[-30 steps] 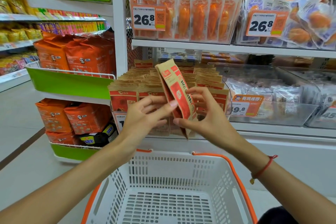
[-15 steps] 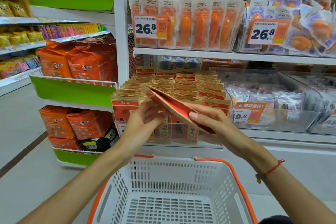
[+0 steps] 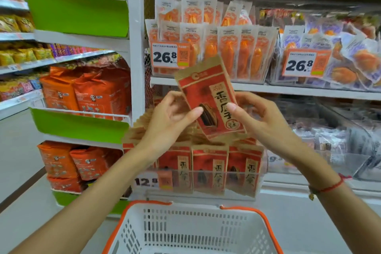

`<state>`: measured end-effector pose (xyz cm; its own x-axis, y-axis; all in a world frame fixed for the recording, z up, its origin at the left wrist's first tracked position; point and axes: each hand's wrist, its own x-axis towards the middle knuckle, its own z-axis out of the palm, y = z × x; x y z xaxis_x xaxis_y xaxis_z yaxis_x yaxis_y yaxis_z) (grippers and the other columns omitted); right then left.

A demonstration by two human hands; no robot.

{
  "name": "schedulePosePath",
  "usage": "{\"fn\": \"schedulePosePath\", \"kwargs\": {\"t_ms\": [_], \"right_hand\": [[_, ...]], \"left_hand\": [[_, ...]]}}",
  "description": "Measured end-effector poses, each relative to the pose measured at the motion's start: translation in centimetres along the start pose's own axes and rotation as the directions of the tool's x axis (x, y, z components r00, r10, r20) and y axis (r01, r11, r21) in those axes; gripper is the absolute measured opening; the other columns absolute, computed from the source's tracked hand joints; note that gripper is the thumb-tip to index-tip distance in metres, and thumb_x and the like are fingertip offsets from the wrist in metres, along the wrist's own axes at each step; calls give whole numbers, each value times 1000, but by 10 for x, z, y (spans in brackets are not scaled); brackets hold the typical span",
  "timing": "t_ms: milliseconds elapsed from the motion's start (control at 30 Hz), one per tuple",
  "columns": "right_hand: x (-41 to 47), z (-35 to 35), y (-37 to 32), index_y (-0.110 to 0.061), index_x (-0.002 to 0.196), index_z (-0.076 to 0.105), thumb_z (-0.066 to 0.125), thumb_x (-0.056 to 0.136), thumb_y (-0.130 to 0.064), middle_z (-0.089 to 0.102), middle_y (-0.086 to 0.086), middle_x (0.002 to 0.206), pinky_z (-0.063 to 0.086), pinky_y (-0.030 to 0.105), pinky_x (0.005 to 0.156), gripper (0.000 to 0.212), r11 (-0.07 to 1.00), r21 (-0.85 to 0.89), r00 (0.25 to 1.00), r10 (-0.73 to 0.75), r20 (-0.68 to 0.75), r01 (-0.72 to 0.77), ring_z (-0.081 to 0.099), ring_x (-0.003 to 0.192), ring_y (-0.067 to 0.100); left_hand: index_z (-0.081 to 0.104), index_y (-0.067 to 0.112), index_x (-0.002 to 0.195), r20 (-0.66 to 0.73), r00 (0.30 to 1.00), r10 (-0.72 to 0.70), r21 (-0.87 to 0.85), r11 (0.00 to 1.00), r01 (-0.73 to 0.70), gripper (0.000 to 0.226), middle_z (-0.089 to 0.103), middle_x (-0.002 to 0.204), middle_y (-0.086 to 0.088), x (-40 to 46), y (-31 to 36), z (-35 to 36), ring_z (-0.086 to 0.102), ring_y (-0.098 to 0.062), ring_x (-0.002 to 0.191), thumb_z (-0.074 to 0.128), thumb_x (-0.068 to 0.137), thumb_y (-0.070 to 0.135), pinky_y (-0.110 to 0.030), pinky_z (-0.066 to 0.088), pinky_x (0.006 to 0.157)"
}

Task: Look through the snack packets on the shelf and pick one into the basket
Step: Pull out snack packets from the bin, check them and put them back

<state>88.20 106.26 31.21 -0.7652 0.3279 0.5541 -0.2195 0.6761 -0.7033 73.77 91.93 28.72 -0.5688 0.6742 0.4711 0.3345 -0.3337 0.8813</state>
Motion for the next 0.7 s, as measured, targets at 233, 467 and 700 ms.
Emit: {"fn": "schedulePosePath", "kwargs": {"t_ms": [233, 467, 700], "right_hand": [[58, -12, 30, -31, 110, 67, 68, 83, -40, 59, -12, 97, 41, 18, 78, 28, 921, -386, 974, -137, -180, 58, 53, 87, 7], [89, 6, 75, -25, 113, 72, 71, 82, -43, 57, -4, 84, 48, 42, 70, 36, 857, -513, 982, -133, -138, 44, 52, 78, 16], [104, 21, 98, -29, 110, 73, 70, 81, -45, 60, 12, 73, 48, 49, 69, 34, 931, -364, 985, -67, -157, 5, 55, 71, 25]], "left_hand": [[59, 12, 113, -63, 998, 24, 213, 977, -10, 31, 71, 102, 8, 68, -10, -1, 67, -4, 96, 72, 86, 17, -21, 49, 87], [68, 21, 110, -132, 981, -145, 499, 845, 192, 28, 70, 102, 11, 102, -53, -14, 63, -10, 103, 72, 85, 34, -27, 40, 87], [61, 37, 110, -89, 993, -72, 520, 847, 108, 19, 65, 101, 21, 103, -63, -26, 62, -7, 104, 64, 91, 36, -44, 44, 102]]}}
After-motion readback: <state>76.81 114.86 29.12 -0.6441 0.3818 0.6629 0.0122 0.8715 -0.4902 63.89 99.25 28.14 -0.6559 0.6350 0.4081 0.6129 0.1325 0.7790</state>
